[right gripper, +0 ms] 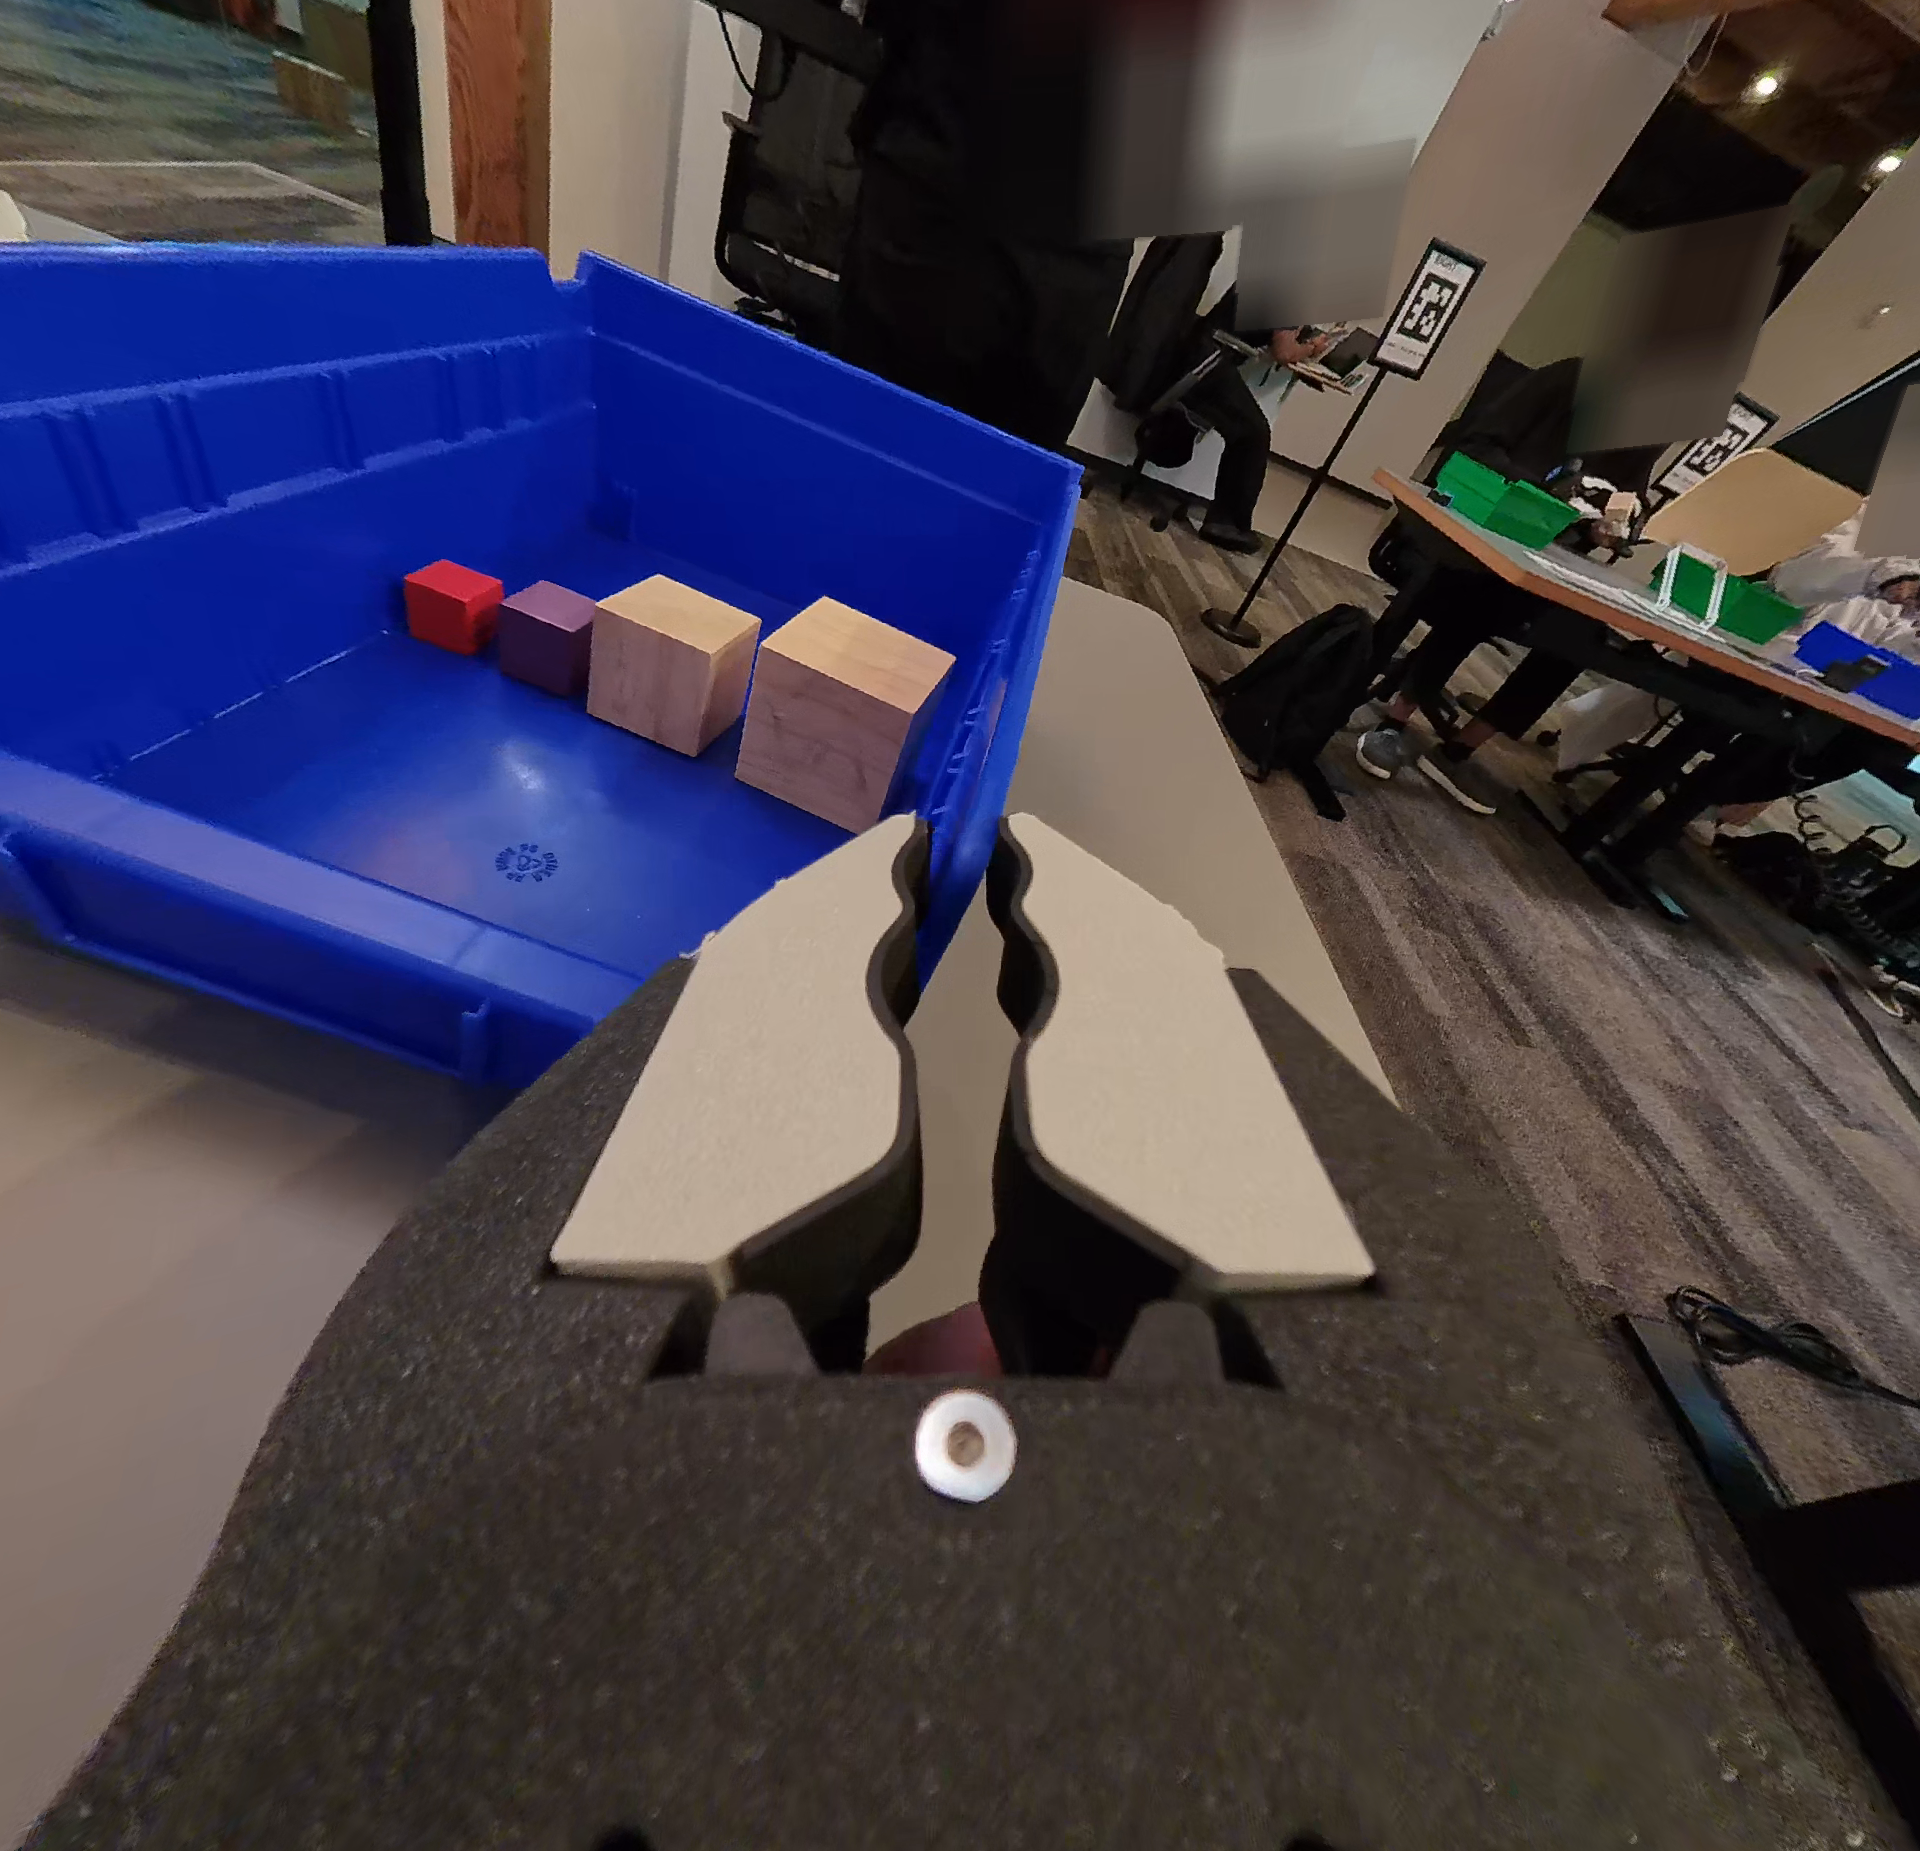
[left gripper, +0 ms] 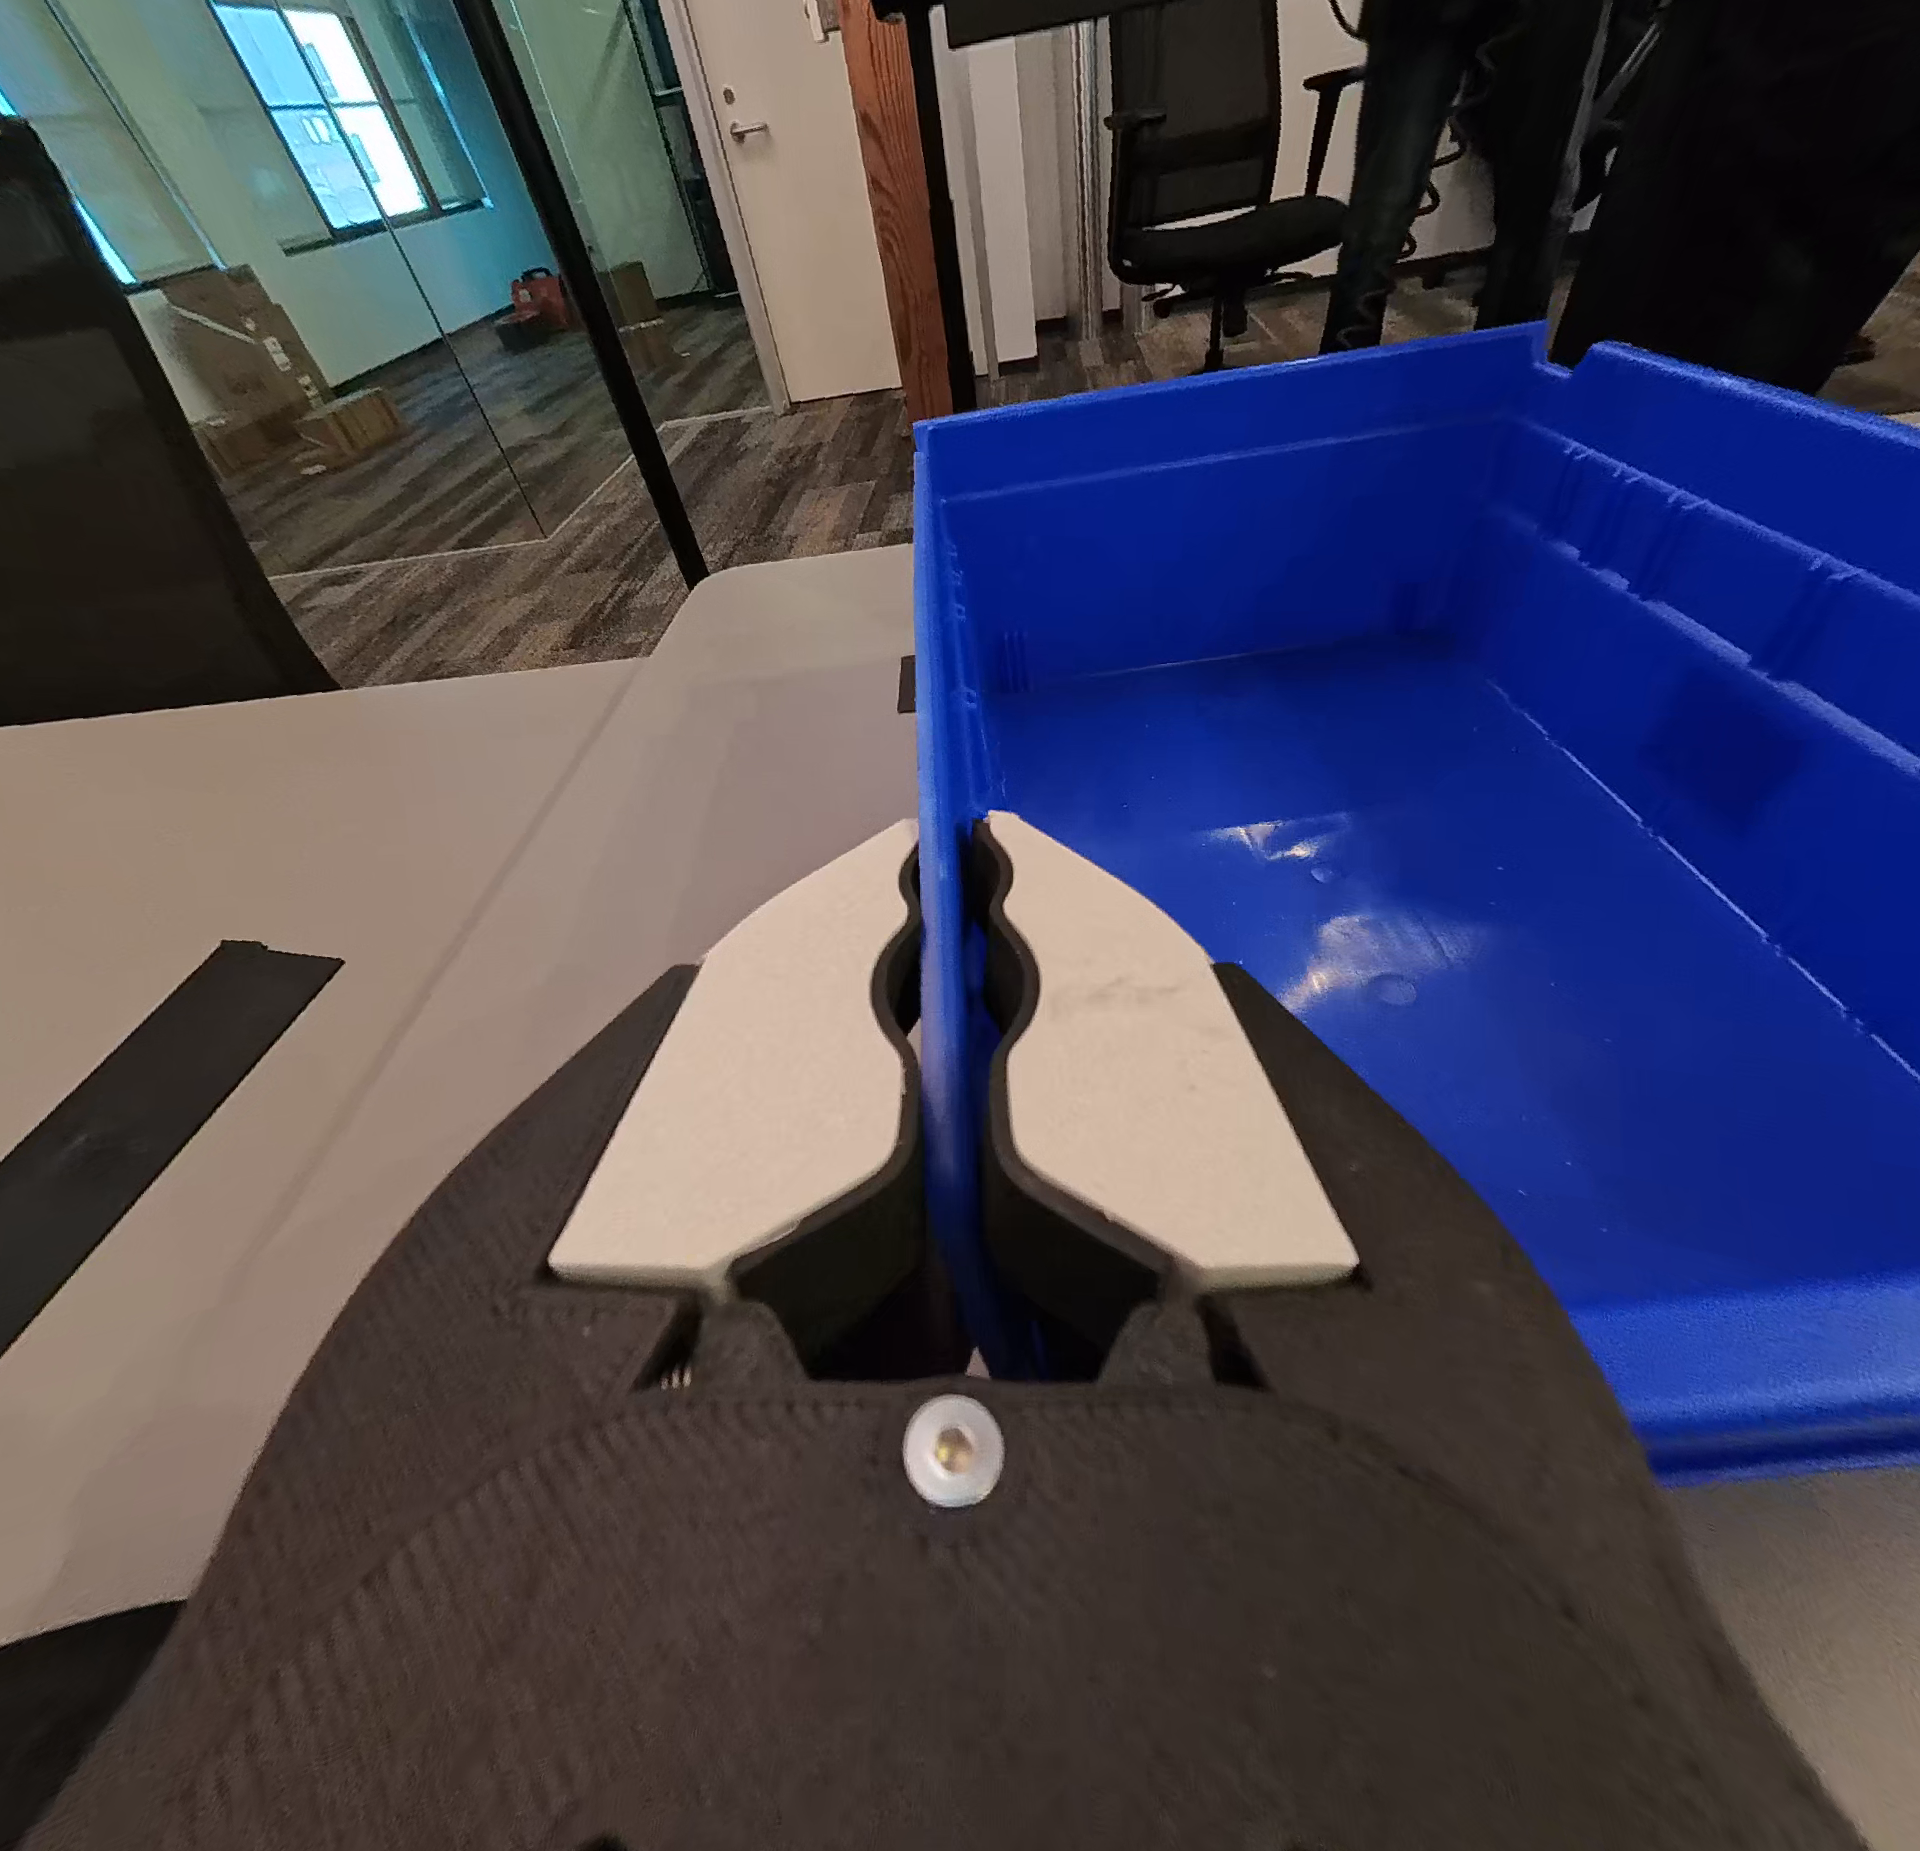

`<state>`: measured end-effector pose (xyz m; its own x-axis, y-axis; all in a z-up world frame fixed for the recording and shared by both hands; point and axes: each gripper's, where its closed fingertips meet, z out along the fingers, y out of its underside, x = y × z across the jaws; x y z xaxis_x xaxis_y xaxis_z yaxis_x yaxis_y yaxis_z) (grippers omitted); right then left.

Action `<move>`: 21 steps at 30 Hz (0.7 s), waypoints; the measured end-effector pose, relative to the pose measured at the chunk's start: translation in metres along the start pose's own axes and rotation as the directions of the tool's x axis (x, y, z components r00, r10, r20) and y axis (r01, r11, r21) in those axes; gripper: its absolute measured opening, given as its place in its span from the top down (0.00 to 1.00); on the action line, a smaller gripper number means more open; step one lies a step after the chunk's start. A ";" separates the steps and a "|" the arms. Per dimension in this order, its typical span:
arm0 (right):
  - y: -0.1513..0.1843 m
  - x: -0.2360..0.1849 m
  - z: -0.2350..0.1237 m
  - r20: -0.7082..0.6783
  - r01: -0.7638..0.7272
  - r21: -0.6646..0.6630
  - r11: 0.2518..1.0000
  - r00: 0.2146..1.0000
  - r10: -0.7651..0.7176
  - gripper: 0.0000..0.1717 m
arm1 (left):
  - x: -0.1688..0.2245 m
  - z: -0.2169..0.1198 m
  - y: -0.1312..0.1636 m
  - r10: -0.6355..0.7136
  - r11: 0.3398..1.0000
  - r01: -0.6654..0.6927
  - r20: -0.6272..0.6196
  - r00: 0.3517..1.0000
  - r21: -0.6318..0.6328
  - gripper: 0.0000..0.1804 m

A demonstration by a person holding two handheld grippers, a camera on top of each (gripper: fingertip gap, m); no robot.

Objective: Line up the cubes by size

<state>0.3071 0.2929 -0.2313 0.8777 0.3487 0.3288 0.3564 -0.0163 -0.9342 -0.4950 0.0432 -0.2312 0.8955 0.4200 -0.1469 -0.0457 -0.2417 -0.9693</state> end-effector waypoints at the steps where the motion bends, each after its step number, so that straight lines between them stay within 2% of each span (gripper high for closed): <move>1: 0.000 -0.001 -0.002 0.005 -0.006 -0.001 1.000 1.000 0.006 0.94 | -0.001 0.000 0.000 -0.004 1.000 0.004 0.000 1.000 0.001 0.97; 17: -0.001 -0.021 -0.038 0.063 -0.047 -0.003 0.999 0.997 0.047 0.94 | -0.003 -0.003 -0.003 0.003 1.000 -0.003 0.011 1.000 0.013 0.97; 21: 0.001 -0.016 -0.044 -0.022 -0.038 -0.028 0.999 0.999 0.037 0.94 | -0.003 -0.003 -0.003 0.002 1.000 -0.003 0.011 1.000 0.013 0.97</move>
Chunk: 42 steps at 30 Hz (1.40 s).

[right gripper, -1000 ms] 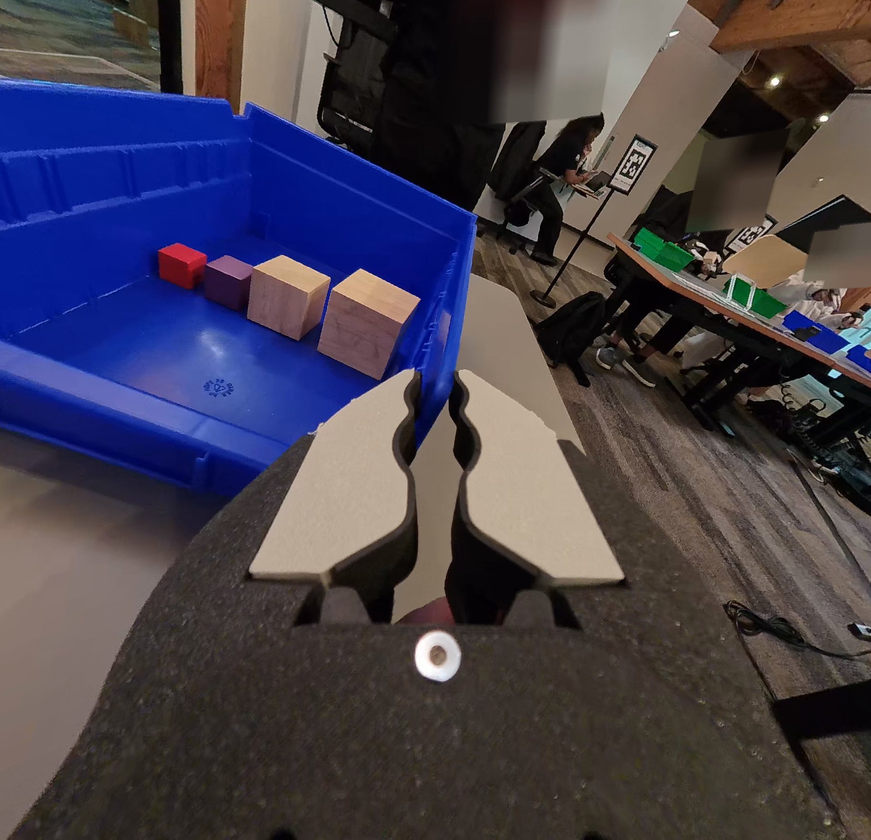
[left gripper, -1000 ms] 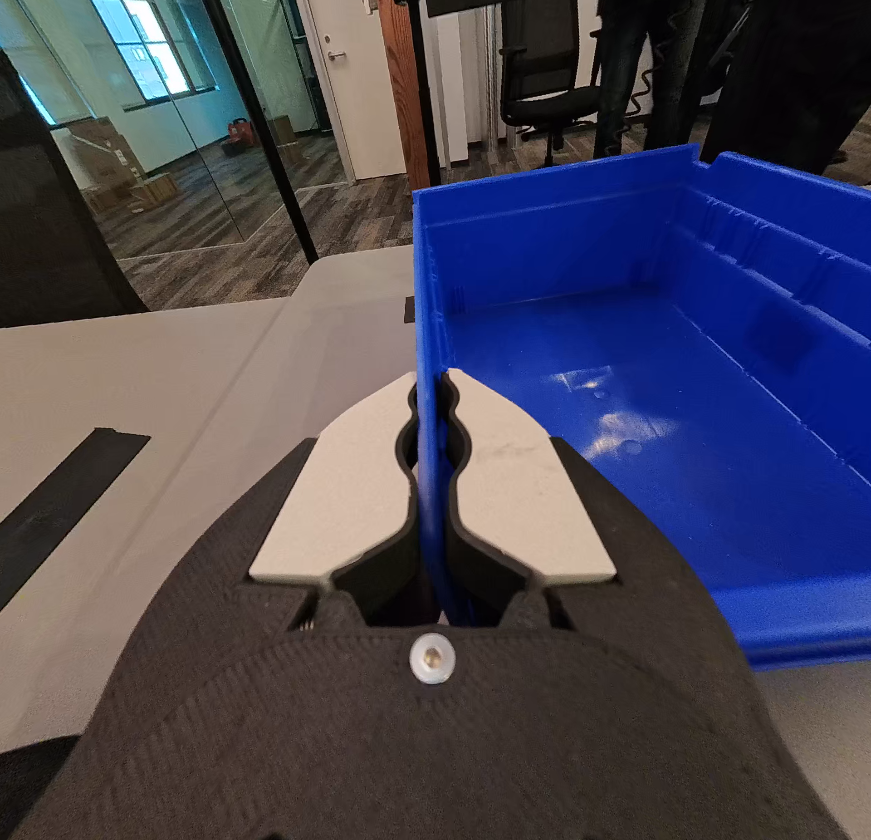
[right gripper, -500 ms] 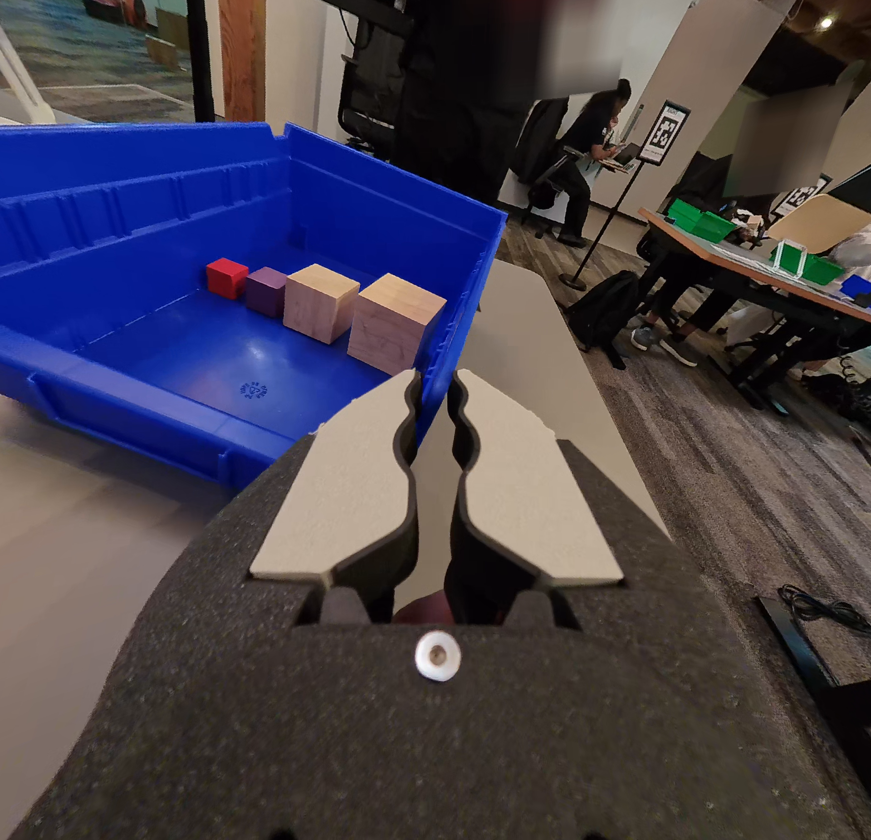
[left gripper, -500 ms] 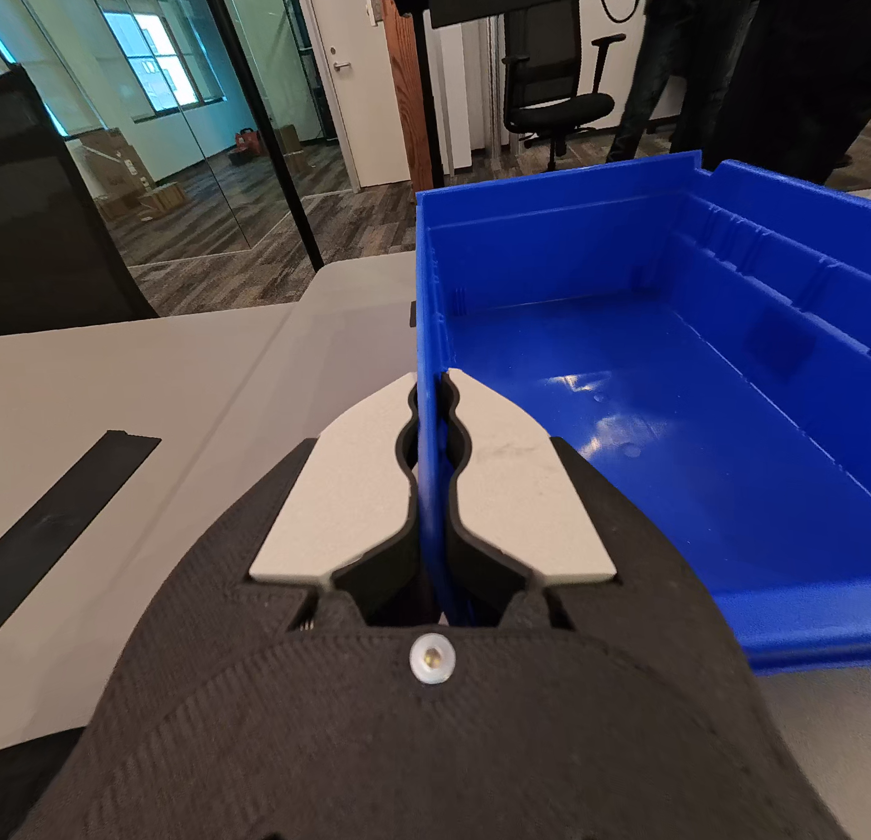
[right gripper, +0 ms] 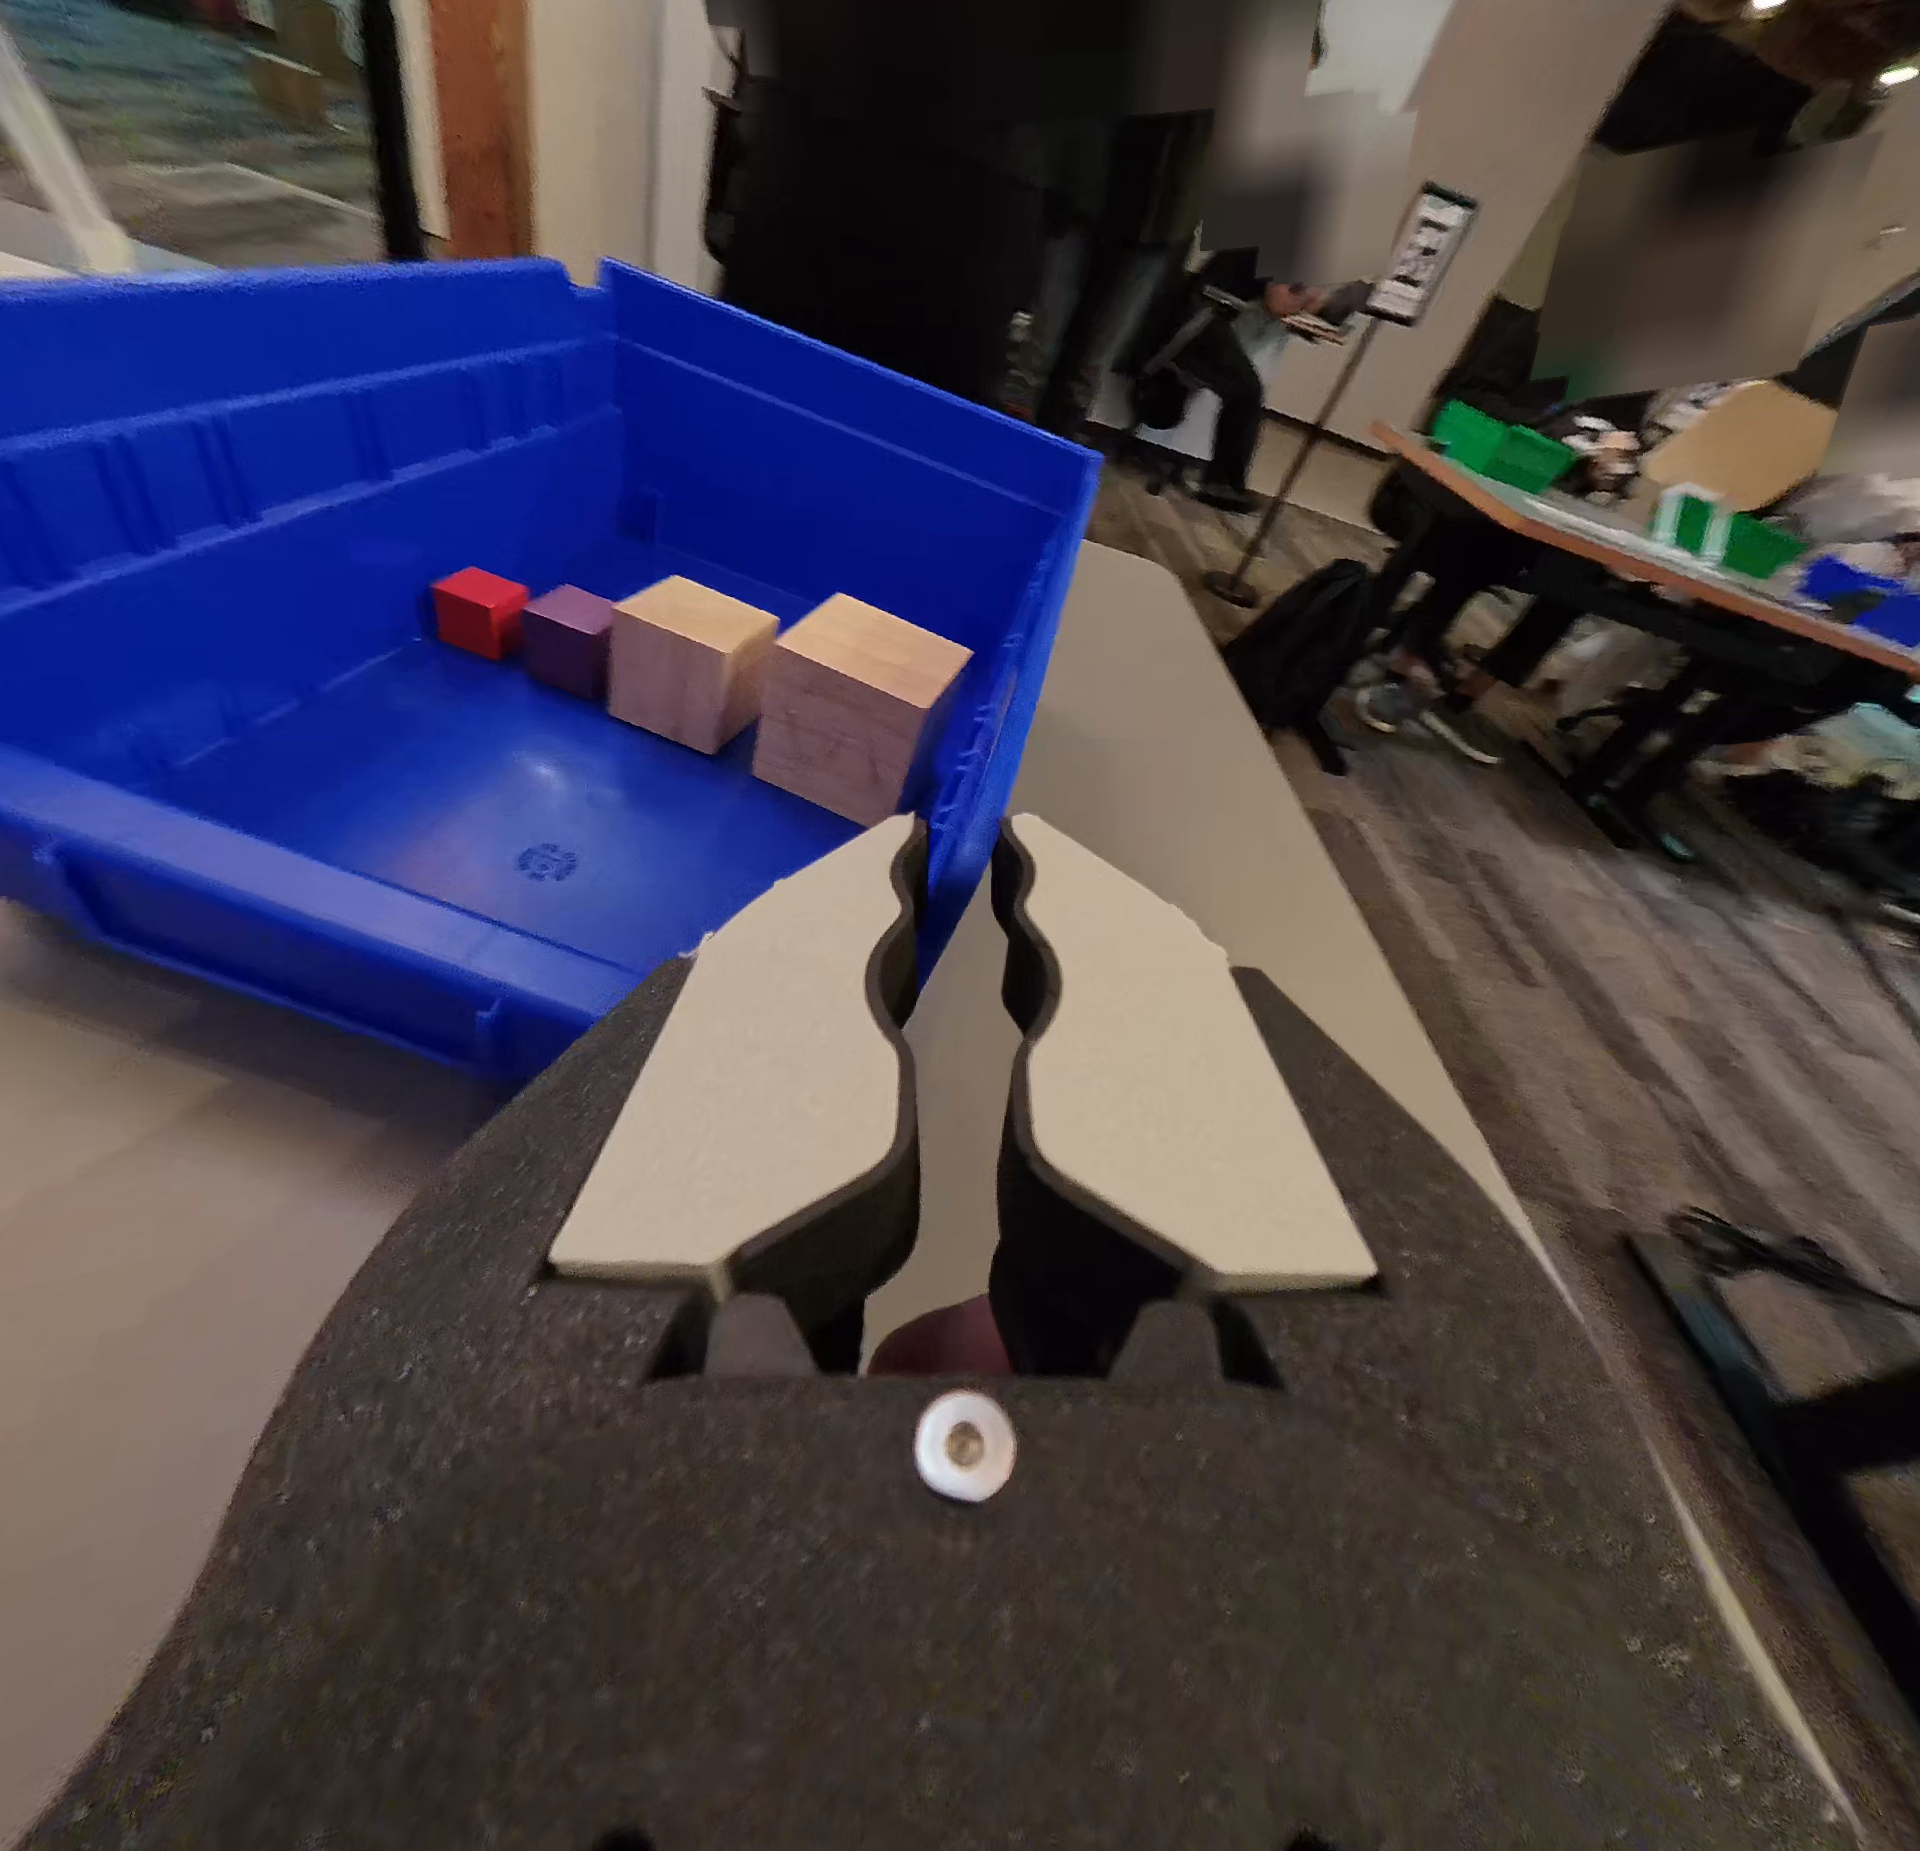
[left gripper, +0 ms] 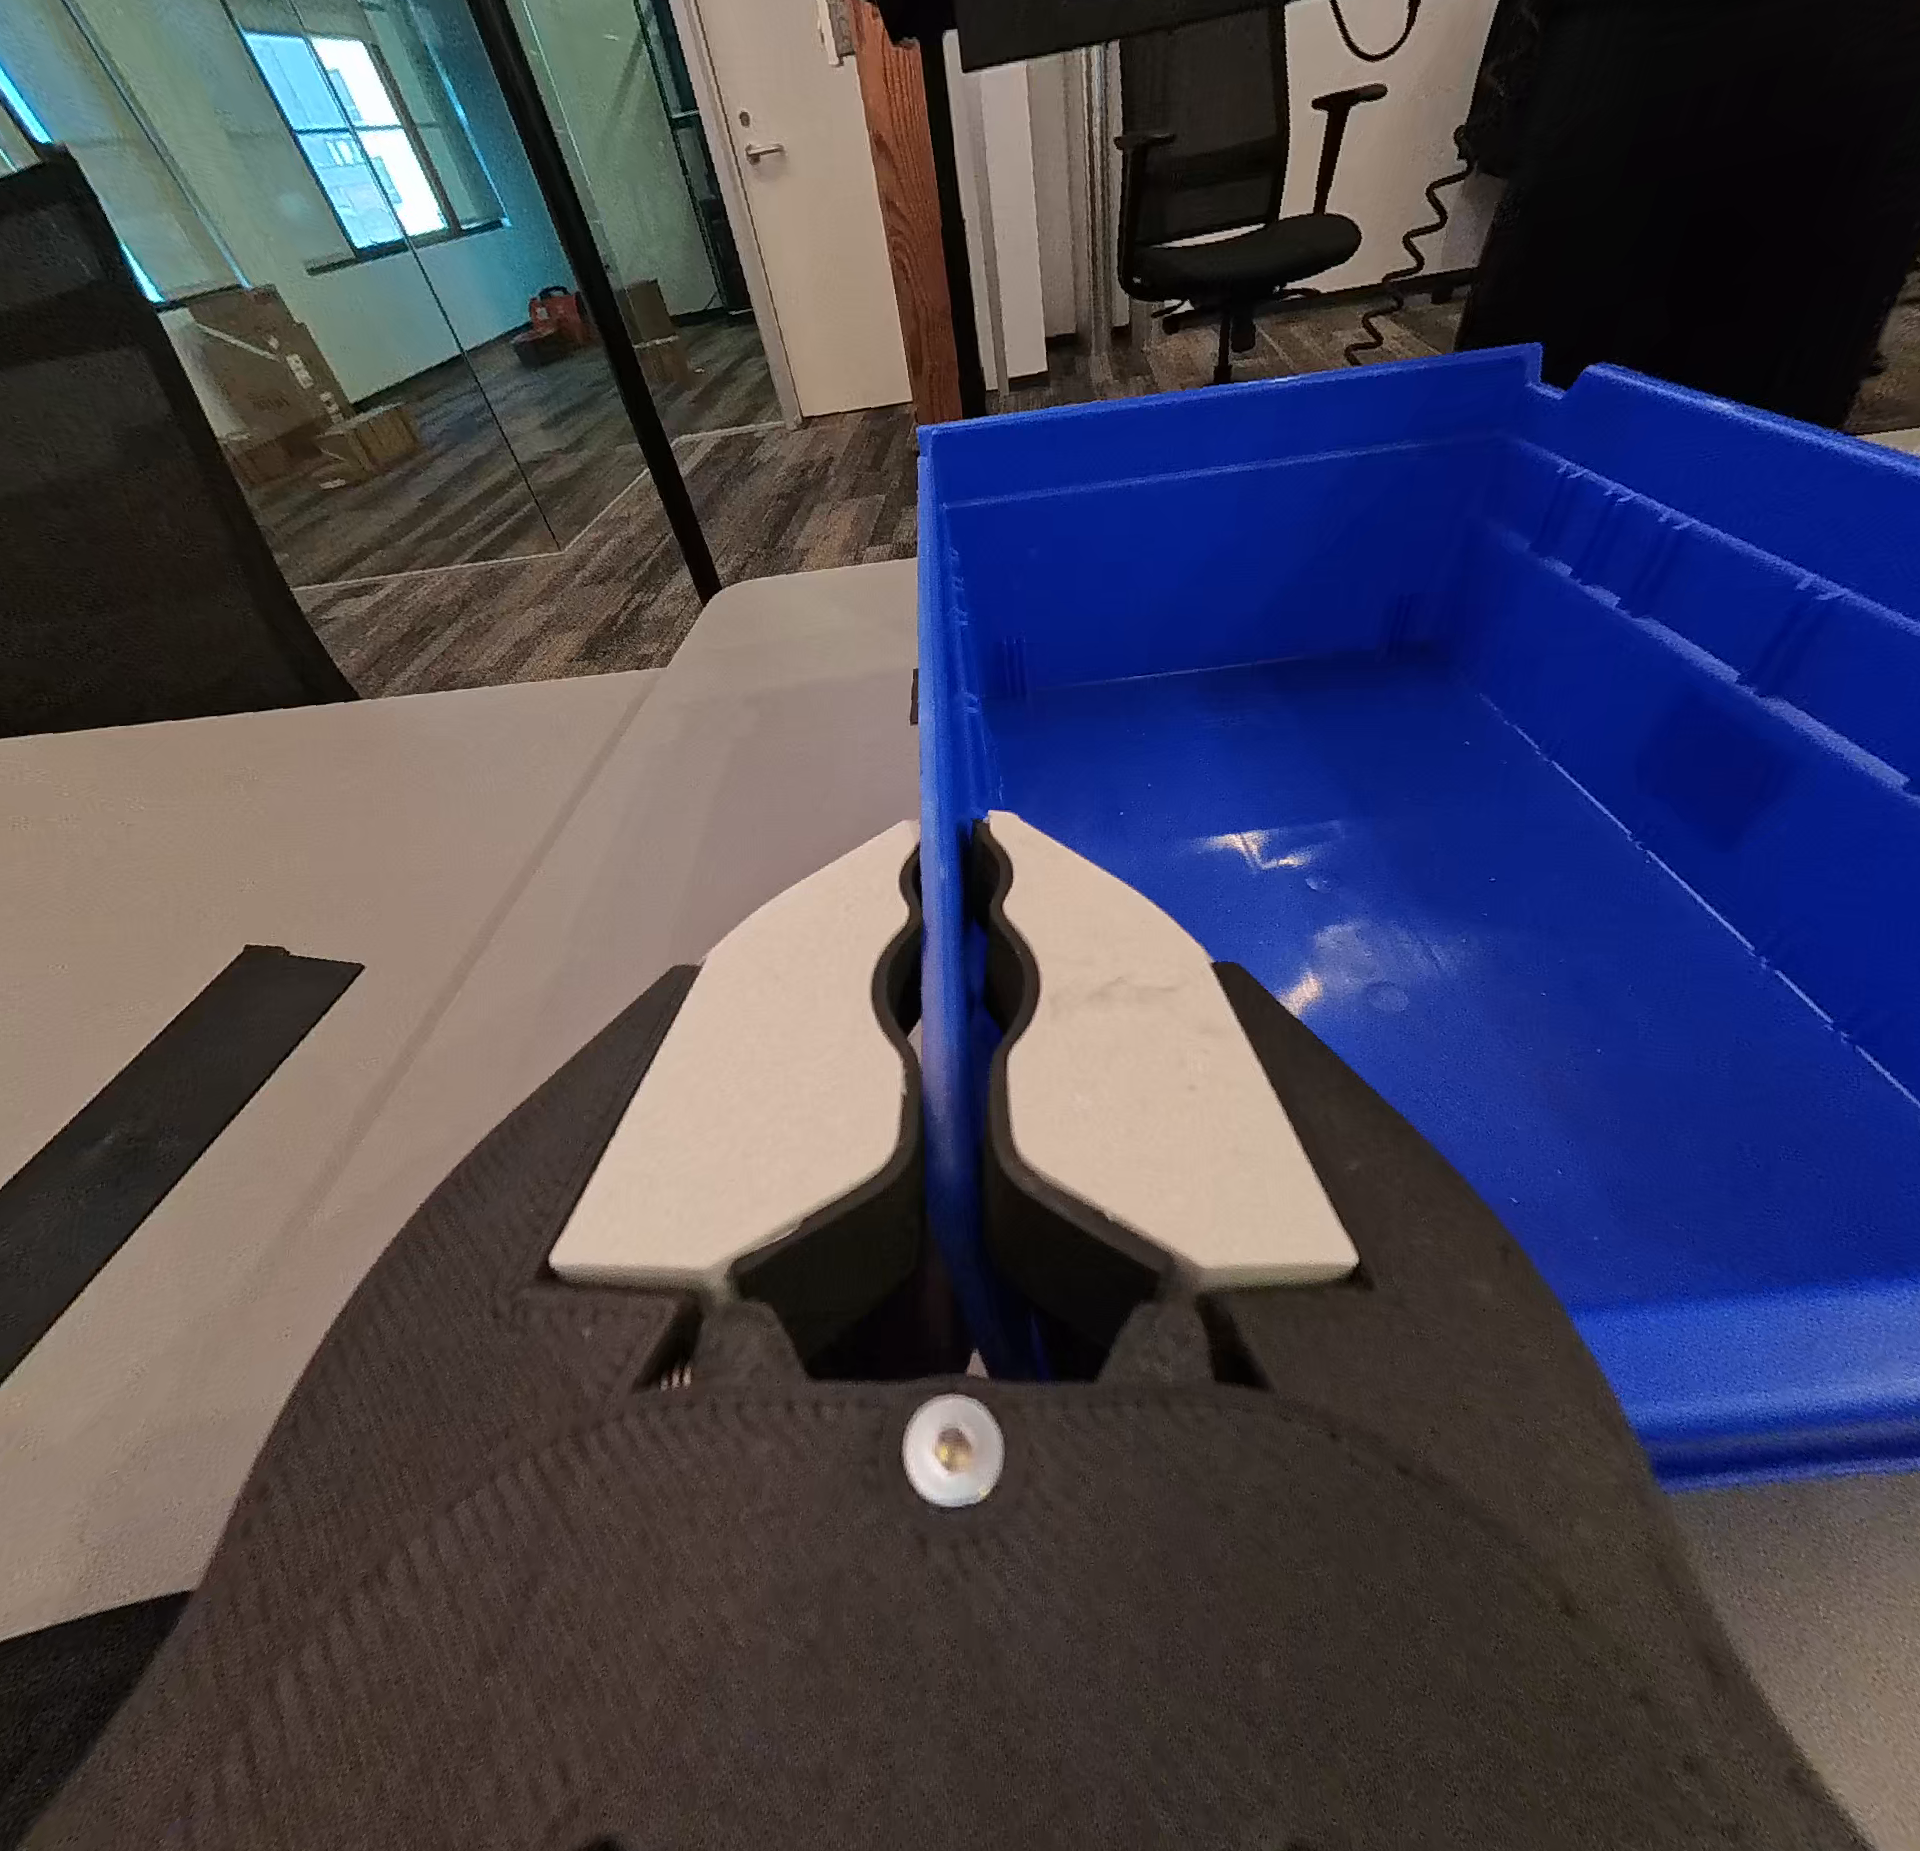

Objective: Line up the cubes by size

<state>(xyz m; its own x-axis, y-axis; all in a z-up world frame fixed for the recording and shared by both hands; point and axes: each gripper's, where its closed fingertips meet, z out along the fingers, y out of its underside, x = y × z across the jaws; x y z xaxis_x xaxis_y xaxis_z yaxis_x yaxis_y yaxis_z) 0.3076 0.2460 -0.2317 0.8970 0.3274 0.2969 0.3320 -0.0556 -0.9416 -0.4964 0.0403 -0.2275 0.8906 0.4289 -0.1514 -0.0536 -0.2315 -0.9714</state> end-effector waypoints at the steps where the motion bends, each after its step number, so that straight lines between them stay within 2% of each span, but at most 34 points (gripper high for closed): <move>1: 0.003 0.001 0.000 -0.032 0.017 -0.023 1.000 0.999 -0.018 0.90 | 0.000 0.000 0.000 -0.001 1.000 0.001 0.000 1.000 0.000 0.97; 2: 0.007 -0.002 0.001 -0.038 0.025 -0.060 0.998 0.999 -0.027 0.82 | 0.000 0.000 0.000 -0.003 1.000 0.003 0.000 1.000 0.001 0.97; 3: 0.010 -0.005 0.002 -0.033 0.019 -0.089 0.996 0.999 -0.022 0.78 | 0.000 0.000 0.000 -0.003 1.000 0.003 0.000 1.000 0.000 0.98; 7: 0.017 0.003 0.005 -0.058 -0.089 -0.147 0.985 0.995 0.081 0.81 | 0.000 0.000 0.000 -0.003 1.000 0.003 -0.001 1.000 0.000 0.97; 11: 0.021 -0.005 0.011 0.036 -0.143 -0.190 0.971 0.988 0.153 0.97 | 0.000 0.000 0.000 -0.001 1.000 0.001 -0.001 1.000 0.001 0.98; 24: 0.021 -0.011 0.003 0.085 -0.162 -0.193 0.968 0.980 0.181 0.97 | -0.004 -0.007 -0.013 0.016 0.999 -0.016 0.016 1.000 0.029 0.98; 42: 0.017 -0.045 -0.034 0.170 -0.129 -0.181 0.975 0.972 0.160 0.97 | -0.046 -0.045 -0.054 -0.143 0.975 0.127 0.080 0.986 0.183 0.98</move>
